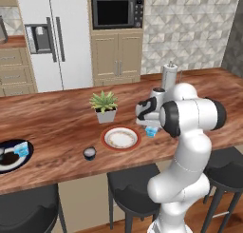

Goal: Place two yogurt containers on each plate.

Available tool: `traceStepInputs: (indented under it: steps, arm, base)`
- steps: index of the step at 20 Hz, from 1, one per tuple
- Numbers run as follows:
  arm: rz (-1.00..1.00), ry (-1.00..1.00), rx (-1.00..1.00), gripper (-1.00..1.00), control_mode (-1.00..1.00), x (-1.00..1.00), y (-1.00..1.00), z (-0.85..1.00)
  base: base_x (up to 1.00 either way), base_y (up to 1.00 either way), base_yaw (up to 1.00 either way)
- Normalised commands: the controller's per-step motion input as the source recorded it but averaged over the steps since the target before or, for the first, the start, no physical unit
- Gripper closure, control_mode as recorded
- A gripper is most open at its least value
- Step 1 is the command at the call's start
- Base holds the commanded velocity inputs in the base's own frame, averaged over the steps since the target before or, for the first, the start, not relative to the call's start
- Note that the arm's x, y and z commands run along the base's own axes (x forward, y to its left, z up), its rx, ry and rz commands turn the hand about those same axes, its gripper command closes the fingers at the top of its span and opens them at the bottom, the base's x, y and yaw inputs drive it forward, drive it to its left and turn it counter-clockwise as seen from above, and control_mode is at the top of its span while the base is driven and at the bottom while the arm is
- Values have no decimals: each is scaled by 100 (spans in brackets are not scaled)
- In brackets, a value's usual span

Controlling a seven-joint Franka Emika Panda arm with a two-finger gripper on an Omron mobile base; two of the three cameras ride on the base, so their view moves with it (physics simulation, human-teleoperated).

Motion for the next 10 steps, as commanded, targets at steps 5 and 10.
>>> traceStepInputs:
  steps: [5, 10]
  arm:
    - [1, 0, -1, -100, -100, 0, 0, -15]
    - [0, 0, -1, -100, -100, 0, 0, -10]
  base:
    - [0, 0, 0]
    - [0, 0, 0]
